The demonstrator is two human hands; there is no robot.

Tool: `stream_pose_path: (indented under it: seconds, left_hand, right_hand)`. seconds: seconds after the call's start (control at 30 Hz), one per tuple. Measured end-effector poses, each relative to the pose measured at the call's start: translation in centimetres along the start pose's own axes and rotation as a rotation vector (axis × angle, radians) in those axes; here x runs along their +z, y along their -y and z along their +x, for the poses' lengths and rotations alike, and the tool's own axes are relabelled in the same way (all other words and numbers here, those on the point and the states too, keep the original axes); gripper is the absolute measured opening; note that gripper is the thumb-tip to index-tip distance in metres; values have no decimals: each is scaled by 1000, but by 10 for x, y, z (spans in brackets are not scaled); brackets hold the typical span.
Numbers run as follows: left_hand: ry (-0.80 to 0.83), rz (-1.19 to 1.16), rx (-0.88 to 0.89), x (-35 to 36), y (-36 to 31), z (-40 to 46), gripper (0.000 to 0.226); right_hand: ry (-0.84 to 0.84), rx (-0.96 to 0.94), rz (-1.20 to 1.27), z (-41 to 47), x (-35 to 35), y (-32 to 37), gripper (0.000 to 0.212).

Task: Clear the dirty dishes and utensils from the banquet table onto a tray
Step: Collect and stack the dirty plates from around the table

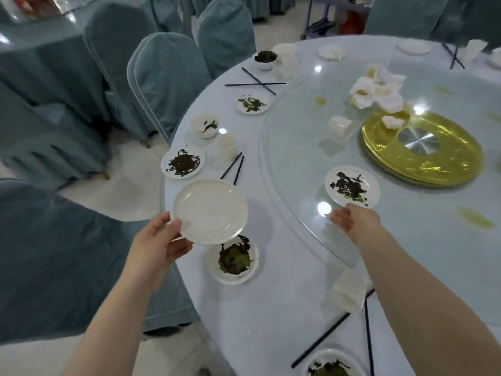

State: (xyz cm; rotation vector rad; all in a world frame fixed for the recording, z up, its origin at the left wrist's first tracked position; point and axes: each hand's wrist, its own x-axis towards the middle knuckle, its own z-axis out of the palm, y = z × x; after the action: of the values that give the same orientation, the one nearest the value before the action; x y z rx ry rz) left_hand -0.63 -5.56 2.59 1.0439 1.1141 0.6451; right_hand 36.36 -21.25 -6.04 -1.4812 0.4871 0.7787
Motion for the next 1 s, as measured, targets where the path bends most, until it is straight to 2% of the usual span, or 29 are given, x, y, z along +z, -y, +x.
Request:
stream_pose_path:
  seconds: [0.13,0.23,0.43,0.6,0.7,0.8,0.87,1.0]
  left_hand:
    - [-44,-18,-23,-12,9,-6,18]
    - [-63,-31,-29,-25,12,-12,19]
    - [-77,-77,0,-64,10,-32,22]
    - [-73,-99,29,-112,5,-47,26]
    - [-23,-95,29,-144,2,-59,25]
    - [16,-63,40,-181,1,-70,24]
    - [26,-35,53,-206,-1,-74,24]
    - [31,-66,40,-254,-5,-81,23]
  right_hand:
    - [124,18,-71,-28,17,-12,7]
    - [262,-12,-218,-63,30,-28,10]
    - [526,-269,-498,-157,53,-67,22]
    - [715,-320,-620,-235,89,-107,28]
    - [731,-339,-712,-277,111,-139,25]
    - [711,-320,-697,-312,133,-174,5]
    - [697,-309,-643,-330,148,-198,18]
    - [710,-348,-591,-359,171,-239,28]
